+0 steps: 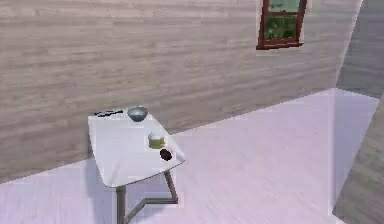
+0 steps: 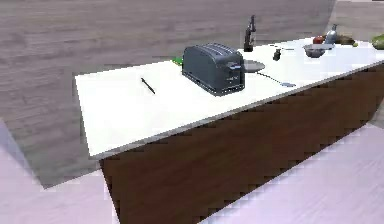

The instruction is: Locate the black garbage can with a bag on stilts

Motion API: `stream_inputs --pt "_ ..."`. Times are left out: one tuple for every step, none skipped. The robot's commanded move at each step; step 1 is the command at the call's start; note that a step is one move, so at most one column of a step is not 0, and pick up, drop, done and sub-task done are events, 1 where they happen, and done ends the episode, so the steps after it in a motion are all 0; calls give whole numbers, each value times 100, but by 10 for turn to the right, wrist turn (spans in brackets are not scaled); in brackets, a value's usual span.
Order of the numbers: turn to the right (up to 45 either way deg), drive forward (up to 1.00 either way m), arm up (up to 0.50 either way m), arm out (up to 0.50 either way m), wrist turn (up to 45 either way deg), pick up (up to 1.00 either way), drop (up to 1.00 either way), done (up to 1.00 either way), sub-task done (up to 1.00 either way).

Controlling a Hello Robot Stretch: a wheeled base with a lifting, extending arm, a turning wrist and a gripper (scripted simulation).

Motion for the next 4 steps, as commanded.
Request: stream_inputs --pt "450 0 0 0 0 0 0 0 0" --pt "450 0 0 0 0 0 0 0 0" --pt "450 0 0 0 0 0 0 0 0" --pt "270 0 0 0 0 0 0 0 0"
